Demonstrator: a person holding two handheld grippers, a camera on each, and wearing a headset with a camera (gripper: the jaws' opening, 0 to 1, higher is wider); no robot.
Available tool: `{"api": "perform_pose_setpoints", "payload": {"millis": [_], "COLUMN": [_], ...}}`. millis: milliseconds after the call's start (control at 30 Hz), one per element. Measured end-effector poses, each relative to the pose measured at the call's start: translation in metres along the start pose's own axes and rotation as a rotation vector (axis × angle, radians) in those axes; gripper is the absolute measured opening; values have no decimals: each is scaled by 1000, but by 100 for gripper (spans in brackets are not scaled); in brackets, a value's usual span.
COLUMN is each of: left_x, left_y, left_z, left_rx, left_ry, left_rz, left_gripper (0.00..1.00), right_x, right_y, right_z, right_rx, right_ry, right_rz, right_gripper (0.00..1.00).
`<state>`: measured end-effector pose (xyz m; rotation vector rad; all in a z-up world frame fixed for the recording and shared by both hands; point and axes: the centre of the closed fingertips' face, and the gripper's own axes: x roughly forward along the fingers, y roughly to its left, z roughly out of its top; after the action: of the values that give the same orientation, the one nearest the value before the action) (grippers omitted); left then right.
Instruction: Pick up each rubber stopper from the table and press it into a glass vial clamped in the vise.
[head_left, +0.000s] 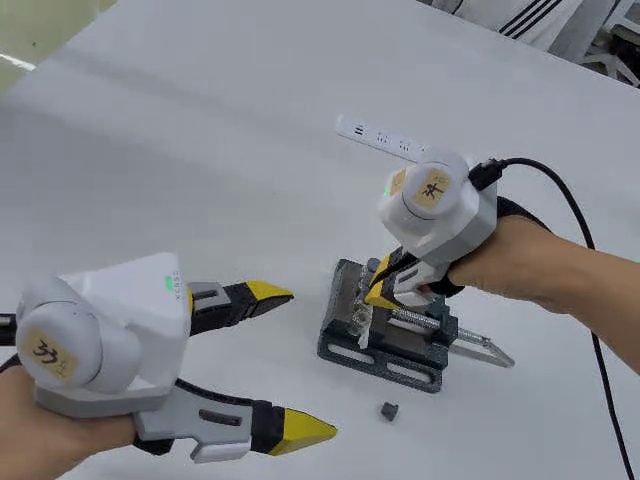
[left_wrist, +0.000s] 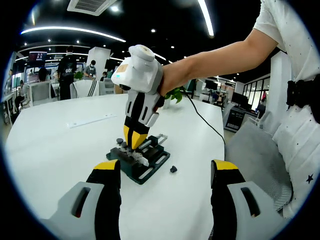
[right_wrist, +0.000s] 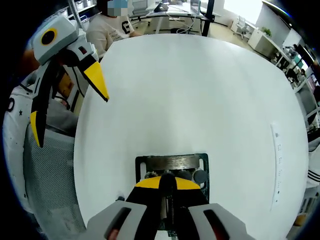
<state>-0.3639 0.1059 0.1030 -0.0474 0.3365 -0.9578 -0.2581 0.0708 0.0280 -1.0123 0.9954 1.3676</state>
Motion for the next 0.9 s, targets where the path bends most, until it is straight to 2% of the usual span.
{"api": "perform_pose_setpoints", "payload": {"millis": [367,900], "left_x": [1,4], "left_y": [-1,-6], "left_z": [0,1], "left_rx": [10,33], "left_ry": [17,49], "left_rz": [-6,-24], "left_gripper": [71,70], "right_x": [-7,-45], "right_y": [4,4], "right_z": [-4,-23], "right_rx": [47,160], "right_ry": [-58,-210], "right_rz": [-21,-114], "right_gripper": [8,10]}}
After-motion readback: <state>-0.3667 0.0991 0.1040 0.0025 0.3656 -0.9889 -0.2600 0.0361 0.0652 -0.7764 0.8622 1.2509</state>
